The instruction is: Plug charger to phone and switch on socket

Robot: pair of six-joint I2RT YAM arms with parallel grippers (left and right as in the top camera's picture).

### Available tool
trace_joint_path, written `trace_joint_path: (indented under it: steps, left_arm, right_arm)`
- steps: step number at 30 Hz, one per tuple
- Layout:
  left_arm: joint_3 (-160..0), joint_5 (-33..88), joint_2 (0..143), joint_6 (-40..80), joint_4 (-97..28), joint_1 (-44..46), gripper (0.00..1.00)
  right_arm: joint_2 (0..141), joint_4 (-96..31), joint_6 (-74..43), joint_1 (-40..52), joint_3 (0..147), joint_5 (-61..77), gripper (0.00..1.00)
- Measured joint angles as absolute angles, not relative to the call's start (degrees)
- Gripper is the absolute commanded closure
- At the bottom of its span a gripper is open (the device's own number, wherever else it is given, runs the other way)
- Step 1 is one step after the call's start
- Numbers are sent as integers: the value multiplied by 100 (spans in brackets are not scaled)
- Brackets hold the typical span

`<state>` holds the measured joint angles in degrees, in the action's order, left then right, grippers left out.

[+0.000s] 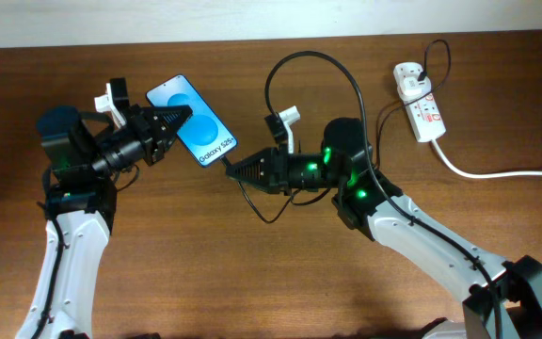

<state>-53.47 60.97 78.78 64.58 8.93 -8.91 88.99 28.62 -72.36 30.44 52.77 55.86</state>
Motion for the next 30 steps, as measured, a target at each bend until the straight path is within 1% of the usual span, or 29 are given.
trace_joint_path:
  steps: [4, 12, 19, 25, 30]
  left_arm:
    - [-5356, 6117, 7878, 6407, 897, -891, 100]
    - [-5459, 6235, 7878, 5588, 784, -781, 100]
    - [-5651, 5758, 7878, 5325, 895, -360, 100]
    - [-5688, 5841, 7878, 5264, 906, 268, 100]
    - [-5688, 5867, 7878, 5271, 904, 329, 100]
  right_arm:
    - [8899, 2917, -7210, 3044, 5247, 5535, 96]
    - [8899, 2967, -7002, 3079, 5116, 5463, 96]
    - [8901, 3389, -6980, 3072, 5030, 5369, 96]
    - [8906, 3691, -6897, 3288, 5000, 5837, 96]
    - [8910, 3688, -6862, 3127, 5000, 6200, 96]
